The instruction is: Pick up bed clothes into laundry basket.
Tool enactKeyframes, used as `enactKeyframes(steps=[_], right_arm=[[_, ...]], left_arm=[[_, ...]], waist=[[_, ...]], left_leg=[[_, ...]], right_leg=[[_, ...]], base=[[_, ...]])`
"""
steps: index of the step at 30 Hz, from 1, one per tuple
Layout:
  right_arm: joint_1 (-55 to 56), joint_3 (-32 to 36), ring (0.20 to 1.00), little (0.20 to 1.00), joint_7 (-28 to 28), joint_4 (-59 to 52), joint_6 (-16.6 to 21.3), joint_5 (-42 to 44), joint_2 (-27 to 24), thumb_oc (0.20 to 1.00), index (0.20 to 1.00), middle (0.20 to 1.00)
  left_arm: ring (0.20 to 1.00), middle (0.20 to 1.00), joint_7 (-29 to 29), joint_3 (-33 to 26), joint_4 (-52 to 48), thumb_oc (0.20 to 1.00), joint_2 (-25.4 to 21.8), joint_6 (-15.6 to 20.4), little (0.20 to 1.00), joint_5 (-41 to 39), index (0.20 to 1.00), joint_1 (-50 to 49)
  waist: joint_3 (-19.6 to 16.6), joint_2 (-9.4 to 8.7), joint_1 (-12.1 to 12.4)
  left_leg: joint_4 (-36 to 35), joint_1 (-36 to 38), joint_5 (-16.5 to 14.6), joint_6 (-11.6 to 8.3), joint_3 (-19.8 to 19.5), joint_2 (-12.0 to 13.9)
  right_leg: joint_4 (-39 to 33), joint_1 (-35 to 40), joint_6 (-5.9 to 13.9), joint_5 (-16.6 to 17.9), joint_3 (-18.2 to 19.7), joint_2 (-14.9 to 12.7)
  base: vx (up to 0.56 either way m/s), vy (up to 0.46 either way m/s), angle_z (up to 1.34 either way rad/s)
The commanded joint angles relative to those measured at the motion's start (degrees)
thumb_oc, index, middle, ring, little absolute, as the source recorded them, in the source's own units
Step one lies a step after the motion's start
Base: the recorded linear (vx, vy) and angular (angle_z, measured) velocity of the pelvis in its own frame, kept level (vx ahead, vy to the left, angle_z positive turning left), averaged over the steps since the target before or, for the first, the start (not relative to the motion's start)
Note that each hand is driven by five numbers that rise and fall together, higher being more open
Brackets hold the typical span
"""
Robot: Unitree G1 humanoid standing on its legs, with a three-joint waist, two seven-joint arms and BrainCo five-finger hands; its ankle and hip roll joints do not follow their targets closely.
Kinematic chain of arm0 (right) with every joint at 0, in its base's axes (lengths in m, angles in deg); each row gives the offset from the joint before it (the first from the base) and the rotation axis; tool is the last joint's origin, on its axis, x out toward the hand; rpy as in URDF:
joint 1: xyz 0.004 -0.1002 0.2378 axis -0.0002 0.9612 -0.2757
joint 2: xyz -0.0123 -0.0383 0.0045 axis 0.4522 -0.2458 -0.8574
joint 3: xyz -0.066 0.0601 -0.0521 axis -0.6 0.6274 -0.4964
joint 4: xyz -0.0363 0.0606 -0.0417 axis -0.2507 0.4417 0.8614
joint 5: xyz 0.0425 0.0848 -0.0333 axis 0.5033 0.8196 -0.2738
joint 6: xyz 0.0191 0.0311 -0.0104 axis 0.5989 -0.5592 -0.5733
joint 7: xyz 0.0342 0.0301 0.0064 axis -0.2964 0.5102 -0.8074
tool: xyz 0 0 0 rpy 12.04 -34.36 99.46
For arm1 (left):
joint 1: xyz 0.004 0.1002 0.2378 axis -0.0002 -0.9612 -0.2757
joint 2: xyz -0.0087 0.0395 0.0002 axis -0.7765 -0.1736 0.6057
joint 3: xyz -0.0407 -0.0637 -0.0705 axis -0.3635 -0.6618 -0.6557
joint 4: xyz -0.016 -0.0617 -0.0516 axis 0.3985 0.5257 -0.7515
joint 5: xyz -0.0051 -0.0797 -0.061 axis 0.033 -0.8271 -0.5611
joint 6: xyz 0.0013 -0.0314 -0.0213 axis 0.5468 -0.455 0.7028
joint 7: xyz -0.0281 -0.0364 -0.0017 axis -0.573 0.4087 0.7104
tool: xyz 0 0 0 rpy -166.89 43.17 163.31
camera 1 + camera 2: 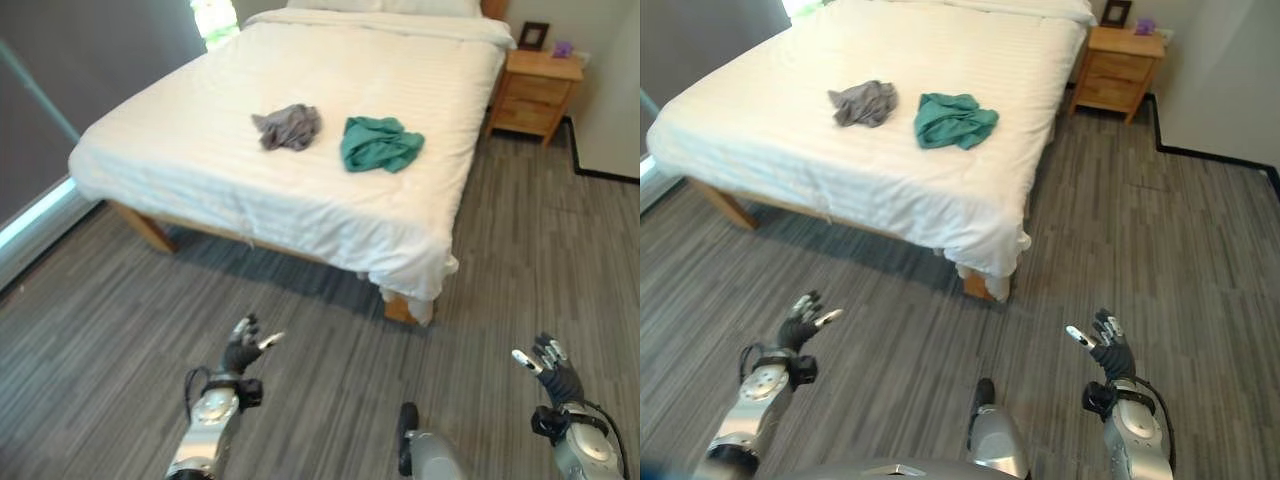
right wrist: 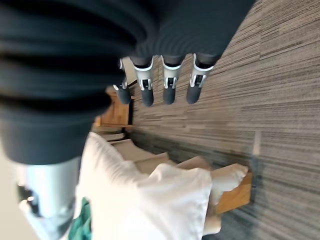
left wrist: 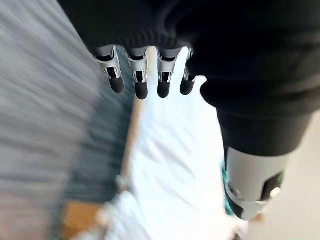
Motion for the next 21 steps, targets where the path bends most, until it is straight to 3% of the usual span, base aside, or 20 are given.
enactKeyframes(steps=[1, 2, 3, 4, 5, 6, 7, 9, 10, 11, 13, 15, 16, 17, 18, 19, 21], right_arm=[[-0.91, -0.67, 1.000, 1.000, 0.36, -9.09, 4.52, 3.33, -2.60, 1.000, 1.000, 1.000], [-3.01, -1.36, 1.000, 1.000, 0.77, -8.19, 4.17, 2.02, -4.59, 1.000, 1.000, 1.000], [-3.08, -1.36, 1.000, 1.000, 0.77, -8.15, 4.18, 2.02, -4.57, 1.000, 1.000, 1.000], [-3.88, -1.18, 1.000, 1.000, 1.06, -8.06, 3.91, 1.53, -5.40, 1.000, 1.000, 1.000], [-4.35, -0.84, 1.000, 1.000, 0.95, -8.28, 3.88, 1.82, -5.72, 1.000, 1.000, 1.000], [-4.35, 0.31, 1.000, 1.000, 0.58, -8.40, 4.12, 2.39, -5.76, 1.000, 1.000, 1.000], [-4.16, 0.95, 1.000, 1.000, 0.56, -7.96, 4.55, 2.20, -6.12, 1.000, 1.000, 1.000], [-4.01, 0.85, 1.000, 1.000, 0.48, -7.94, 4.59, 1.15, -6.48, 1.000, 1.000, 1.000], [-4.01, 0.85, 1.000, 1.000, 0.48, -7.94, 4.59, 1.14, -6.49, 1.000, 1.000, 1.000], [-4.02, 0.62, 1.000, 1.000, 0.38, -7.87, 4.55, 0.39, -6.94, 1.000, 1.000, 1.000], [-5.01, 1.01, 1.000, 1.000, 0.19, -7.95, 4.15, -1.41, -7.66, 1.000, 1.000, 1.000], [-5.49, 0.66, 1.000, 1.000, -0.59, -8.55, 4.29, -1.90, -6.37, 1.000, 1.000, 1.000], [-5.49, 0.63, 1.000, 1.000, -0.57, -8.54, 4.31, -1.91, -6.31, 1.000, 1.000, 1.000], [-6.05, 0.64, 1.000, 1.000, 0.08, -9.51, 4.26, -2.86, -5.52, 1.000, 1.000, 1.000], [-6.42, 0.30, 1.000, 1.000, -0.16, -10.31, 4.46, -2.62, -5.16, 1.000, 1.000, 1.000], [-6.45, 0.32, 1.000, 1.000, -0.16, -10.31, 4.45, -2.62, -5.15, 1.000, 1.000, 1.000], [-6.55, -0.16, 1.000, 1.000, -1.00, -11.18, 4.46, -4.23, -5.20, 1.000, 1.000, 1.000]], left_arm=[[1.000, 1.000, -1.10, -2.78, -5.41, 1.000, -1.24, 3.44, 1.000, -5.78, 1.000, 0.31], [1.000, 1.000, -1.55, -3.19, -6.37, 1.000, 0.04, 3.70, 1.000, -6.35, 1.000, -1.12], [1.000, 1.000, -1.56, -3.20, -6.39, 1.000, 0.02, 3.68, 1.000, -6.33, 1.000, -1.10], [1.000, 1.000, -1.75, -3.79, -6.87, 1.000, 0.34, 3.66, 1.000, -6.80, 1.000, -1.76], [1.000, 1.000, -1.74, -4.56, -6.21, 1.000, 0.59, 3.76, 1.000, -7.43, 1.000, -2.27], [1.000, 1.000, -1.34, -5.29, -5.94, 1.000, 0.19, 4.31, 1.000, -7.86, 1.000, -2.86], [1.000, 1.000, -1.62, -5.61, -4.89, 1.000, -0.16, 4.71, 1.000, -7.15, 1.000, -2.89], [1.000, 1.000, -2.01, -6.02, -4.15, 1.000, -0.41, 4.73, 1.000, -6.52, 1.000, -3.24], [1.000, 1.000, -2.01, -6.03, -4.15, 1.000, -0.39, 4.74, 1.000, -6.52, 1.000, -3.23], [1.000, 1.000, -2.58, -6.71, -3.68, 1.000, -0.45, 4.81, 1.000, -6.50, 1.000, -3.35], [1.000, 1.000, -3.15, -8.02, -3.38, 1.000, -0.53, 5.09, 1.000, -5.87, 1.000, -3.07], [1.000, 1.000, -3.06, -9.34, -3.52, 1.000, -0.86, 5.56, 1.000, -6.46, 1.000, -3.88], [1.000, 1.000, -3.05, -9.35, -3.51, 1.000, -0.91, 5.57, 1.000, -6.46, 1.000, -3.90], [1.000, 1.000, -3.14, -9.17, -3.16, 1.000, -1.29, 5.37, 1.000, -7.25, 1.000, -2.83], [1.000, 1.000, -3.15, -8.73, -2.65, 1.000, -1.74, 5.42, 1.000, -7.45, 1.000, -2.14], [1.000, 1.000, -3.15, -8.73, -2.62, 1.000, -1.75, 5.43, 1.000, -7.46, 1.000, -2.08], [1.000, 1.000, -3.15, -8.56, -2.79, 1.000, -2.43, 5.36, 1.000, -6.57, 1.000, -1.65]], waist=[[2.68, -2.28, 1.51], [4.58, -4.52, 5.37], [4.46, -4.73, 5.23], [5.08, -5.02, 6.62], [5.36, -4.74, 7.27], [4.89, -4.18, 8.14], [4.62, -2.92, 8.59], [4.18, -2.55, 10.13], [4.13, -2.59, 10.14], [3.64, -2.27, 10.77], [2.15, -1.73, 11.20], [-0.41, -2.44, 11.71], [-0.44, -2.56, 11.79], [-0.37, -3.71, 12.22], [-0.06, -3.60, 12.20], [-0.18, -3.52, 12.39], [0.81, -2.37, 11.68]], left_leg=[[19.32, 0.40, 6.78, 1.33, -7.03, -2.29], [24.05, -7.65, 2.19, 3.82, -12.04, -8.85], [23.96, -7.88, 2.39, 3.96, -12.04, -9.13], [22.38, -11.25, 1.42, 4.52, -11.93, -9.37], [17.42, -13.70, 1.90, 3.86, -9.44, -6.39], [8.62, -13.43, 4.79, 2.02, -5.04, -3.05], [-3.20, -14.05, 7.17, 0.41, -0.60, -3.50], [-16.44, -12.57, 8.92, 0.45, -1.96, -6.95], [-17.03, -12.37, 9.33, 0.52, -1.84, -7.08], [-22.32, -12.83, 9.92, 0.48, -3.66, -8.53], [-24.66, -13.49, 11.57, -1.15, -5.40, -8.70], [-20.88, -11.59, 7.80, 0.80, -4.67, -9.40], [-20.59, -11.68, 7.55, 0.86, -4.56, -9.46], [-18.04, -10.95, 4.52, 2.85, -3.81, -11.73], [-18.70, -9.44, 3.59, 4.38, -3.34, -12.88], [-18.86, -9.53, 3.76, 4.42, -3.16, -12.77], [-20.86, -5.65, 2.26, 6.69, -2.91, -14.22]], right_leg=[[-8.44, 6.64, -0.09, 5.32, 3.39, 1.93], [-10.81, 10.78, -0.59, 4.35, 7.17, 2.20], [-10.88, 10.63, -0.55, 4.46, 7.09, 1.93], [-11.50, 12.49, 0.00, 4.43, 8.39, 1.85], [-12.13, 14.52, 0.34, 3.75, 8.16, 1.87], [-12.73, 16.73, 1.24, 2.67, 7.93, 1.28], [-12.99, 18.39, 1.94, 1.26, 7.68, 1.67], [-12.85, 20.26, 3.20, -0.13, 9.09, 0.88], [-12.88, 20.19, 3.22, -0.03, 9.10, 0.82], [-12.94, 21.72, 3.77, -1.01, 9.60, 0.80], [-13.23, 25.41, 4.89, -2.13, 10.76, -0.23], [-10.73, 26.10, 6.66, -1.55, 12.09, -2.97], [-10.67, 26.06, 6.74, -1.62, 12.19, -3.11], [-2.09, 24.08, 8.30, 3.76, 13.36, -6.16], [4.46, 21.56, 8.37, 8.37, 14.37, -7.14], [4.43, 21.27, 8.37, 8.55, 14.59, -7.06], [14.74, 16.04, 8.52, 13.59, 14.54, -7.77]], base=[[0.30, -0.244, -0.50], [0.20, -0.104, -0.49], [0.33, -0.141, -0.43], [0.26, -0.053, -0.73], [0.54, -0.013, -0.55], [0.64, 0.107, -0.55], [0.64, 0.193, -0.20], [0.42, 0.178, -0.27], [0.36, 0.134, -0.21], [0.53, 0.175, -0.12], [0.74, 0.275, -0.38], [0.52, 0.247, -0.38], [0.38, 0.258, -0.62], [0.33, 0.309, -0.86], [0.32, 0.308, -0.67], [0.20, 0.249, 0.07], [0.24, 0.316, 0.35]])
